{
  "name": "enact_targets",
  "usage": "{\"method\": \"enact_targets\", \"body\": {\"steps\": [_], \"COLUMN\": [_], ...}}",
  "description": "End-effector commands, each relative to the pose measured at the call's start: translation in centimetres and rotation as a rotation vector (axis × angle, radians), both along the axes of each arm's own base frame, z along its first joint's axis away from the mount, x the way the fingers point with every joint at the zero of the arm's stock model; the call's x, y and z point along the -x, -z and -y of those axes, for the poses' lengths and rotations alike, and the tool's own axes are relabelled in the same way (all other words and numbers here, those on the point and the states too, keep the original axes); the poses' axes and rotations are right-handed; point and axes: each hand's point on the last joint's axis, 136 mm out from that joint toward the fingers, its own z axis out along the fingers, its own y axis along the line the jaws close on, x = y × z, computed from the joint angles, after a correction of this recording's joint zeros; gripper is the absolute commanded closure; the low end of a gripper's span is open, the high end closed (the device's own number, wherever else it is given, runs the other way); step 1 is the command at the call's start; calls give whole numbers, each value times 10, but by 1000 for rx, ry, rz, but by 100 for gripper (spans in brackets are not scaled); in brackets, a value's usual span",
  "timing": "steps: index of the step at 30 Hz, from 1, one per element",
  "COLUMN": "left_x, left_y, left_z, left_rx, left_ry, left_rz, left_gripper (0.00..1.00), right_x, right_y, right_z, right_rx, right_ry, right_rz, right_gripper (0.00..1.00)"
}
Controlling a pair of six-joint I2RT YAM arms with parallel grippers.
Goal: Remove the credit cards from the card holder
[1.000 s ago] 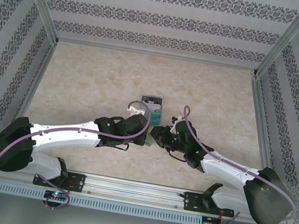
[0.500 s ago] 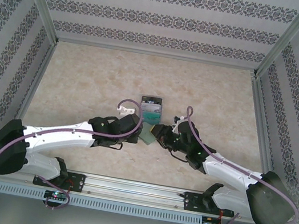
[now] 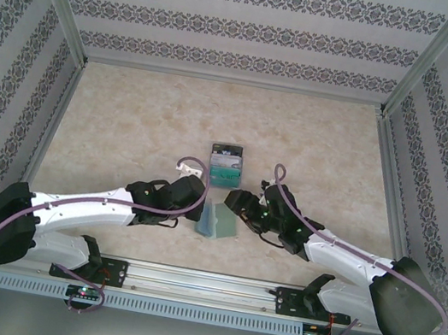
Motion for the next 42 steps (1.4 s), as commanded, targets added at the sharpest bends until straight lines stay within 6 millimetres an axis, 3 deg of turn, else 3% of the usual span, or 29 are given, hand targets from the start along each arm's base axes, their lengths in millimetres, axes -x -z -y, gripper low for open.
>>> {"method": "enact_targets", "body": {"steps": [1,8,11,20,24,28,31,33,35,37,39,42], "left_x": [-1,2,2,1,-1,-5,-11,-12,-11,-9,-6,-1], "left_y": [-1,7,8,15,18,25,31,32,32,29,21,3], "left_z": [-8,-18,-19,-17,-18,-25,-32,-36,-42,-52,-63,-77], "left_rx": [-21,-39,-44,-63,-74,-89,-97,-104,-105,-116,-123,-123], "left_ry": [14,-13,-17,-15,-16,-22,-37,-47,-68,-111,-149,-193], "left_rz": [28,16,17,-1,0,-1,-15,-25,-32,-37,-36,-30], "left_gripper": [100,100,100,100,100,100,100,91,73,32,25,29], "right_x": [-1,5,8,8,5,2,1,0,0,-1,0,1], "right_y": [2,10,17,32,35,36,34,33,33,32,29,27], "right_z": [6,3,-2,-14,-14,-15,-18,-20,-22,-22,-24,-25], "right_rx": [68,150,160,215,216,216,205,196,196,199,203,216], "right_ry": [-21,-94,-134,-247,-267,-274,-270,-259,-245,-224,-208,-193], "right_rz": [29,20,8,-25,-26,-27,-30,-35,-33,-32,-22,-8], "right_gripper": [19,23,31,34,52,85,100,100,100,100,100,100]}}
